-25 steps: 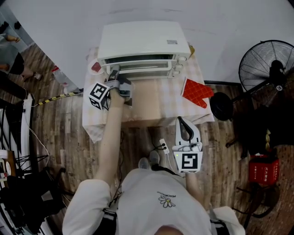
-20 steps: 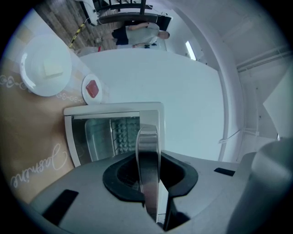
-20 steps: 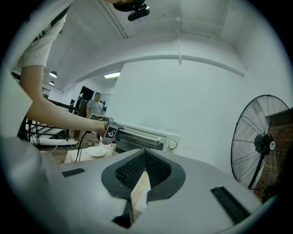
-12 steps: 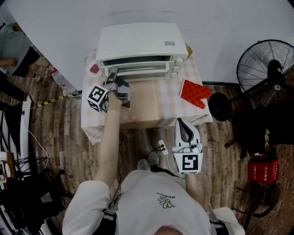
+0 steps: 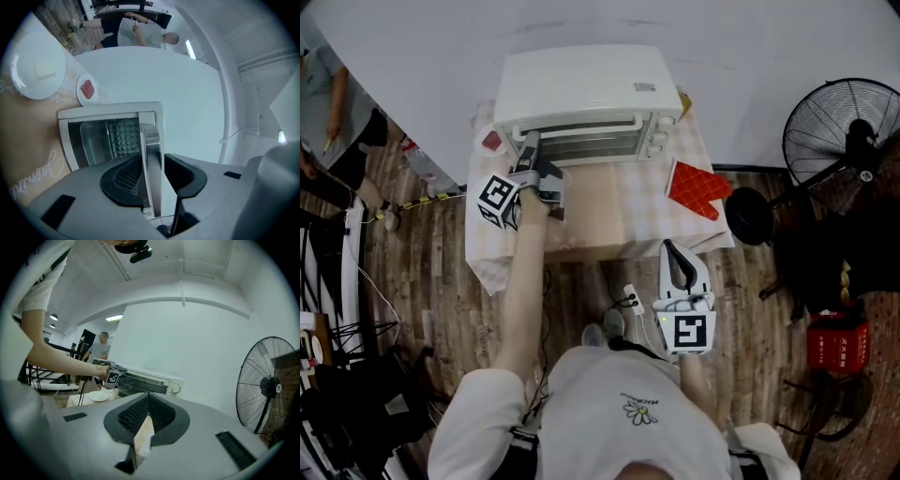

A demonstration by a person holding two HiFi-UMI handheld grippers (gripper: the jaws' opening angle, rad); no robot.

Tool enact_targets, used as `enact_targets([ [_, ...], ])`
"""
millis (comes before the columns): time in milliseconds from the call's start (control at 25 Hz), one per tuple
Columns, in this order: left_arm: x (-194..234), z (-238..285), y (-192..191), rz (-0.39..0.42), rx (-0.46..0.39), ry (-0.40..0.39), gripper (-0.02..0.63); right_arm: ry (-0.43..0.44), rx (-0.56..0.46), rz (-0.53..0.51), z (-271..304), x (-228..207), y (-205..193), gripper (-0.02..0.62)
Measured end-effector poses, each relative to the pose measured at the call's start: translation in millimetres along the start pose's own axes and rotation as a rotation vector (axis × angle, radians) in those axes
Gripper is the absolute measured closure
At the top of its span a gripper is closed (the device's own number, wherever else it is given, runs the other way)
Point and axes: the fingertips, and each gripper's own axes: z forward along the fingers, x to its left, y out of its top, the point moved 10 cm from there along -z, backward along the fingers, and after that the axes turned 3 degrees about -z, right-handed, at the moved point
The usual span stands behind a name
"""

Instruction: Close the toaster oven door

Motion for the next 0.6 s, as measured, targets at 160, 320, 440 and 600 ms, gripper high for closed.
enact_targets([
  [160,1.4,2.7,-1.2,0.000,-0.002,-0.001,0.485,0.011,-0.001,0.001,-2.2,2.7,-0.3,0.586],
  [320,1.3,2.0,-1.5,-0.020,-0.015,-0.007,0.486,0.012,0.003,-0.012,-3.1,3.9,0.6,0.586],
  [440,1.6,1.8,-1.0,-0.023,-0.016,-0.004,0.486,0.006,0.005,-0.015,-4.8,2.6,1.6,0.586],
  [600,1.0,2.2,-1.0,-0.022,-0.014,-0.002,0.486,-0.001,0.008,-0.009,-6.6,1.4,2.4,0.586],
])
